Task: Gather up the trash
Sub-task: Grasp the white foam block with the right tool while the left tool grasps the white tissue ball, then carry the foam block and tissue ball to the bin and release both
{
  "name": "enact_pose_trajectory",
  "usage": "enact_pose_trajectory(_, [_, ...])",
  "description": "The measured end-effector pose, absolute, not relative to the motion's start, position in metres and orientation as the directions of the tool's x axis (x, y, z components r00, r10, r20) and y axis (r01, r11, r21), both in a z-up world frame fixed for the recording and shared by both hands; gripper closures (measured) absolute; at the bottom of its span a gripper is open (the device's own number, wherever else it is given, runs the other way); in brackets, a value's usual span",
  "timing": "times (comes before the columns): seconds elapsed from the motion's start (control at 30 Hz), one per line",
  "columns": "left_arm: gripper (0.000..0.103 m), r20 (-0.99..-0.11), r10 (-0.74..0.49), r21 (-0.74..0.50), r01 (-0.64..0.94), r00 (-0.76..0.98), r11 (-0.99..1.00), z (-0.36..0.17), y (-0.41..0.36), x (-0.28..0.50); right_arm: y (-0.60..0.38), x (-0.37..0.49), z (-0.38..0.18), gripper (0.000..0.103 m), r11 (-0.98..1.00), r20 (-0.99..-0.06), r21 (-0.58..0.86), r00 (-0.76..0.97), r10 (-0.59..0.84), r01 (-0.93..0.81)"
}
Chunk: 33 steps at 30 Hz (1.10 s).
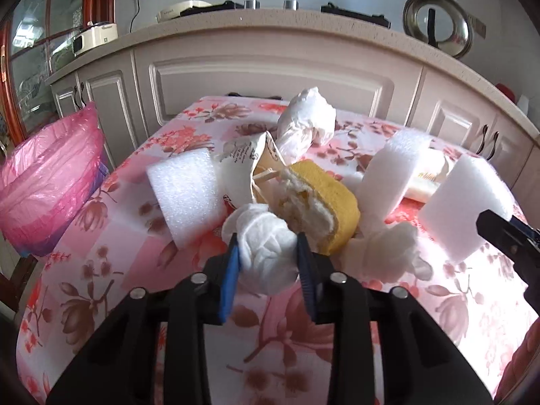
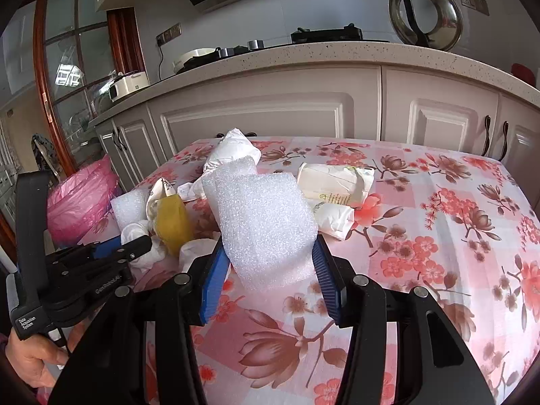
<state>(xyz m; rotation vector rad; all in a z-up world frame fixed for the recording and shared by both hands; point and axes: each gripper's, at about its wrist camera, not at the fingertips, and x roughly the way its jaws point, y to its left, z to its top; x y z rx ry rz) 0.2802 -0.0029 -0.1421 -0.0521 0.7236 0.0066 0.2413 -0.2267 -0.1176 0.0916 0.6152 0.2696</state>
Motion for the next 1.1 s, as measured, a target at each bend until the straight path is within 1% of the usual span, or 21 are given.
enact_pose_trajectory(0.17, [0.073, -0.616, -0.020, -0.068, -0.028, 0.788, 0.997, -0.129, 0.003, 0.254, -0.227, 0.229, -0.112, 0.055, 0.961, -0.544, 0.149, 0.792, 0.276, -0.232])
enact_pose_trajectory(0.47, [0.072, -0.506, -0.028, -0.019, 0.021, 0.862, 1.000, -0.102, -0.005, 0.198, -0.222, 0.198, -0.096, 0.055, 0.962, -0.516, 0.116, 0.813, 0.270, -0.246])
enact_pose_trajectory(0.7, [0.072, -0.432, -0.043, -0.015, 0.041, 0.901, 0.999, -0.076, -0.003, 0.169, -0.208, 0.172, -0.072, 0.055, 0.952, -0.475, 0.095, 0.827, 0.301, -0.292])
enact_pose_trajectory(0.9, [0.072, -0.364, -0.009, -0.010, 0.005, 0.931, 1.000, -0.050, 0.019, 0.143, -0.178, 0.156, -0.043, 0.055, 0.922, -0.411, 0.080, 0.830, 0.376, -0.378])
enact_pose_trajectory(1.1, [0.072, -0.309, 0.064, -0.004, -0.069, 0.949, 0.998, -0.027, 0.055, 0.120, -0.139, 0.147, -0.019, 0.055, 0.887, -0.369, 0.050, 0.817, 0.444, -0.459])
